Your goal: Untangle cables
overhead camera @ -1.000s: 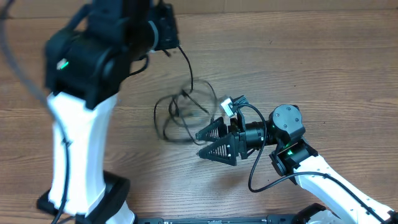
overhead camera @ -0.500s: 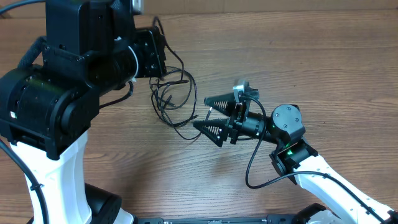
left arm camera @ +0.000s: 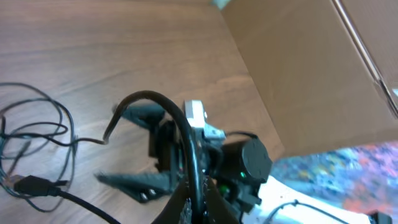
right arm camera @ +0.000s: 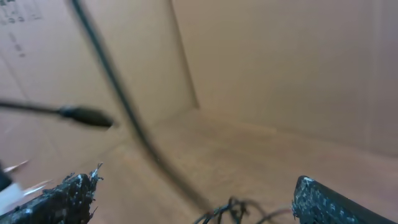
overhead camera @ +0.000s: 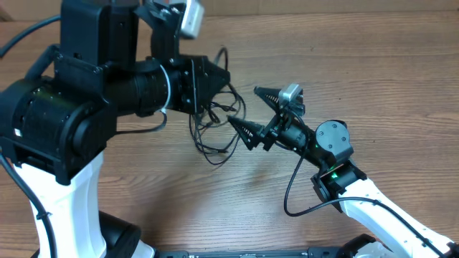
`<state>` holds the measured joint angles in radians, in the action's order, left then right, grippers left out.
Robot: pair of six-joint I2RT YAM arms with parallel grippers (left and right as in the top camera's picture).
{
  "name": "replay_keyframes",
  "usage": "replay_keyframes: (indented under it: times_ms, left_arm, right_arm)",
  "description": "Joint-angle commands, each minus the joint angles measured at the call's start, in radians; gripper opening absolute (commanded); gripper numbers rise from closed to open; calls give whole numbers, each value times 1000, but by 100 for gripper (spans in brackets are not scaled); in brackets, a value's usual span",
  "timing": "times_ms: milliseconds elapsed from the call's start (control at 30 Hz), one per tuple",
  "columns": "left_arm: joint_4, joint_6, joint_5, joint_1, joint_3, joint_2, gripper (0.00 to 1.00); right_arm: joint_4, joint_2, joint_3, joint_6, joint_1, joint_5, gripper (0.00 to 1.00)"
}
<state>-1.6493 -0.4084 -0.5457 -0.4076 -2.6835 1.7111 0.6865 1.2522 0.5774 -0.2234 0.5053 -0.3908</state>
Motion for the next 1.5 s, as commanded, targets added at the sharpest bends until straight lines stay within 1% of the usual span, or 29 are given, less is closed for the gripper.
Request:
replay_keyframes:
  times_ms: [0,67,167,200,233,267,333,433,467,500,567,633,767,867,1167,1200,1300,1333,1467]
  left_arm:
    - [-7,28,-50,-45,-10,-3,4]
    - [-8,35,-50,-70,-10,-3,4]
    - [-8,74,-35,-95,-10,-3,4]
    - [-8,82,-11,-98,-10,-3,4]
    - [-13,84,34,-98,-10,-3,4]
    - [-18,83,72,-98,-10,-3,4]
    - [-27,82,105,-98,-10,-3,4]
    - [-30,71,97,-98,-9,-3,4]
    - [-30,70,95,-98,-9,-3,4]
    - [-30,69,89,-98,-9,-3,4]
    - [-30,68,60,-98,-8,-2,4]
    - [-28,63,14,-98,-8,2,4]
    - [-26,36,-61,-98,-8,9,4]
    - [-27,4,-69,-98,-8,15,4]
    - [-13,0,-86,-121,-8,19,4]
    - [-8,0,-83,-129,-8,19,4]
    - [0,0,-72,-143,-8,19,4]
    - [1,0,-72,-143,-8,19,4]
    - [0,0,-76,-143,-8,19,4]
  right_arm:
    - [20,2,13,50,3,78,99]
    - [17,2,13,50,3,97,93]
    - [11,2,13,50,3,100,63]
    - [10,2,13,50,3,93,53]
    - [8,2,13,50,3,82,46]
    - [8,2,13,50,3,69,42]
    - [8,2,13,50,3,42,38]
    - [8,2,13,50,3,31,38]
    - [10,2,13,51,3,31,42]
    - [14,2,13,50,3,31,49]
    - [24,2,13,51,3,31,54]
    - [30,2,13,51,3,32,61]
    - [30,2,13,50,3,35,64]
    - [30,2,13,69,3,35,64]
    - [31,2,13,73,3,58,64]
    - [31,2,13,77,3,62,61]
    - [29,2,13,101,3,61,47]
    - [27,2,13,103,3,62,45]
    - [27,2,13,103,3,64,44]
